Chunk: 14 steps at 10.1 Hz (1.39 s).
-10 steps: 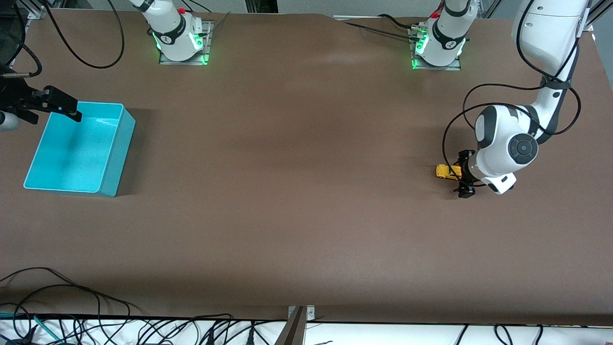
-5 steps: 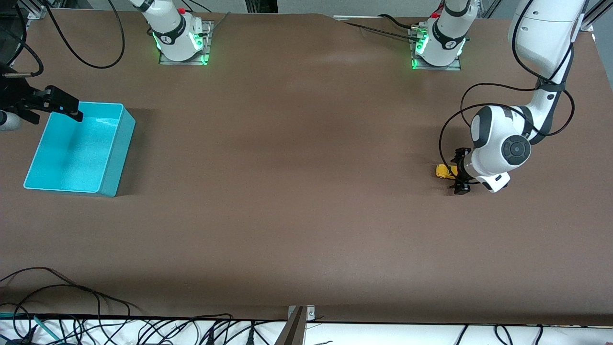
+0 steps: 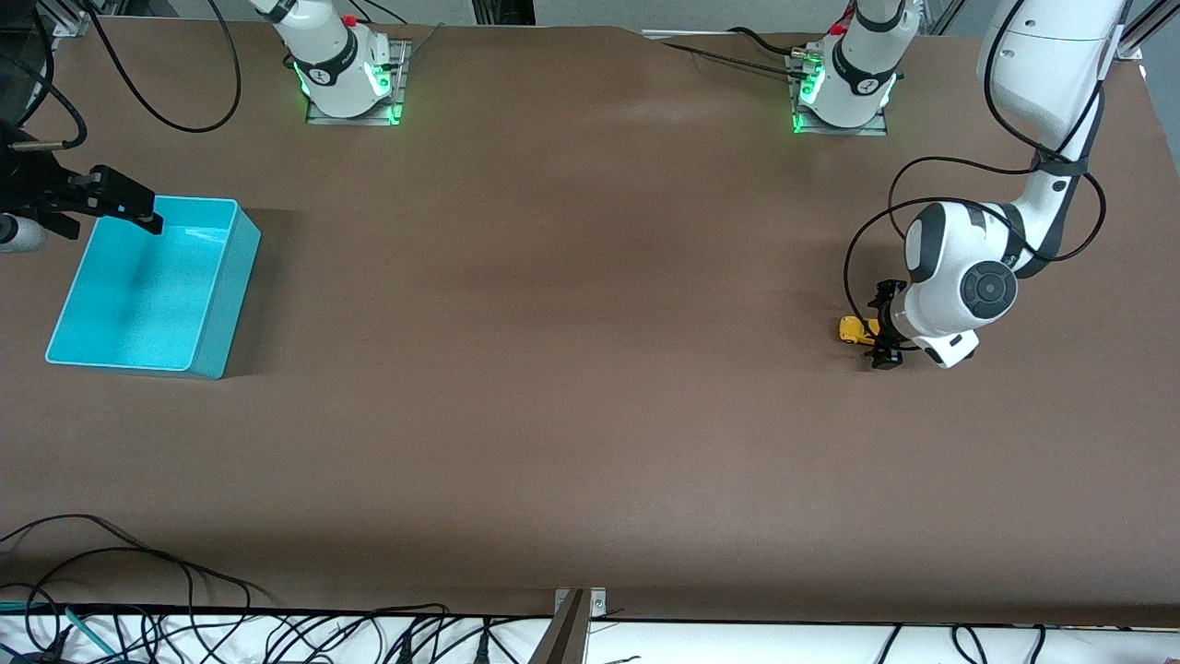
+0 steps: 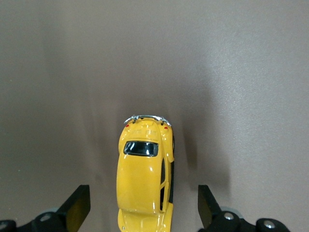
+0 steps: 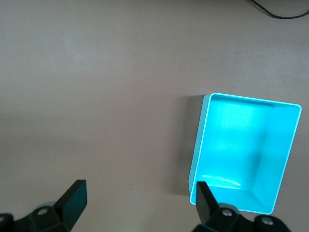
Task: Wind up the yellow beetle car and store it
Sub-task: 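Close the left gripper on the yellow car's body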
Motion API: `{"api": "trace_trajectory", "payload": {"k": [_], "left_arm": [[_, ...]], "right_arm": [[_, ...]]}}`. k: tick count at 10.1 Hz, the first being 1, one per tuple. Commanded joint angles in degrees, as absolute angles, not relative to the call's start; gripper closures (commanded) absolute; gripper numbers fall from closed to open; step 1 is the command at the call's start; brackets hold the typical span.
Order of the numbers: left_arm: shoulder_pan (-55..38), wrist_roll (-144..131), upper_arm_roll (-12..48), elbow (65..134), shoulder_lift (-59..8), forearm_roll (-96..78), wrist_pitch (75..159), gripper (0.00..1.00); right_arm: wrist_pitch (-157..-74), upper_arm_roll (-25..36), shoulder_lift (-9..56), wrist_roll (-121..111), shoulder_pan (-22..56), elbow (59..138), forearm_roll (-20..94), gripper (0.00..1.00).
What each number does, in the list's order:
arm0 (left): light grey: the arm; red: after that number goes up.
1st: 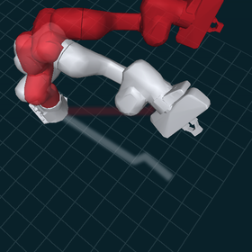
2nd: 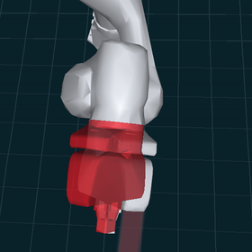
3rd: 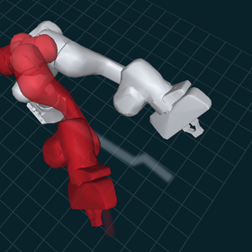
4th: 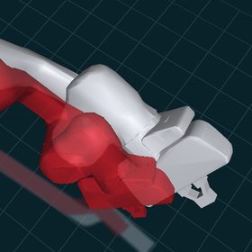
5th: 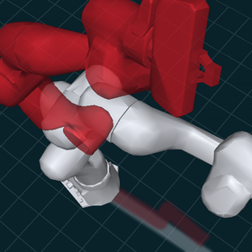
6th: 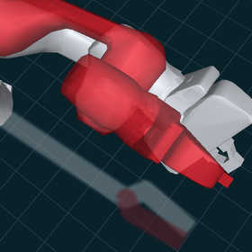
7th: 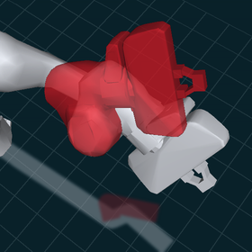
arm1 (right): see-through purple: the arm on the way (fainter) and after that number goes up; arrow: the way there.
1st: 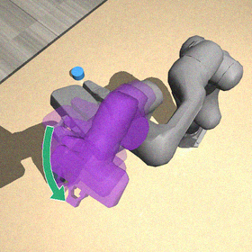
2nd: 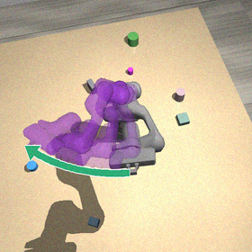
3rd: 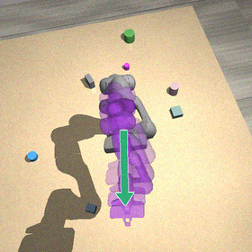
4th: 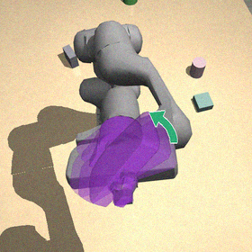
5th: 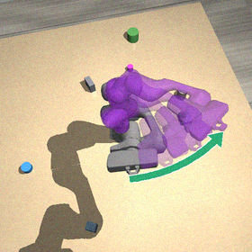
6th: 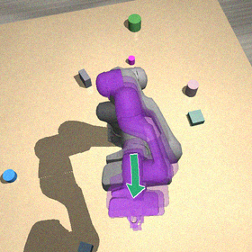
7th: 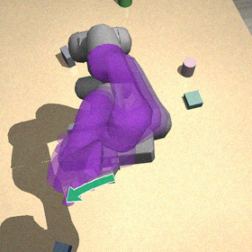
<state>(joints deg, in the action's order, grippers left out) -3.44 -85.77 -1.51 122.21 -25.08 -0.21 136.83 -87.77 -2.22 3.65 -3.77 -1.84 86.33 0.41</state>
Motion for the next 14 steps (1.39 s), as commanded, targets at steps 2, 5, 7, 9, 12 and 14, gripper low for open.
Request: {"api": "trace_trajectory", "payload": {"k": [2, 5, 7, 9, 12, 14], "left_arm": [[-4.0, -86.0, -1.8, 124.7, -23.2, 1.8, 136.3, 0.19], [-4.0, -86.3, -1.8, 124.3, -23.1, 1.8, 136.3, 0.92], [-4.1, -86.7, -1.8, 123.8, -22.7, 1.8, 136.2, 1.00], [-4.1, -89.5, 1.7, 123.7, -21.8, 1.4, 136.2, 1.00], [-5.4, -97.0, 7.2, 122.8, -22.6, 1.8, 136.3, 1.00], [-9.0, -101.6, 7.6, 121.4, -24.3, 1.4, 136.8, 1.00]], "right_arm": [[-85.5, -1.5, 4.0, -4.5, -2.5, 85.7, 1.3, 0.00], [-83.5, -1.5, 4.3, -4.5, -4.2, 85.7, 1.4, 0.00], [-84.0, -1.5, 4.3, -4.3, -4.2, 85.4, 1.3, 0.00], [-84.1, -1.5, 4.3, -4.3, -4.1, 85.4, 1.4, 0.00], [-83.8, -1.6, 4.2, -4.3, -4.1, 85.4, 1.4, 0.00], [-84.0, -1.6, 4.2, -4.3, -4.1, 85.4, 1.4, 0.00]]}}
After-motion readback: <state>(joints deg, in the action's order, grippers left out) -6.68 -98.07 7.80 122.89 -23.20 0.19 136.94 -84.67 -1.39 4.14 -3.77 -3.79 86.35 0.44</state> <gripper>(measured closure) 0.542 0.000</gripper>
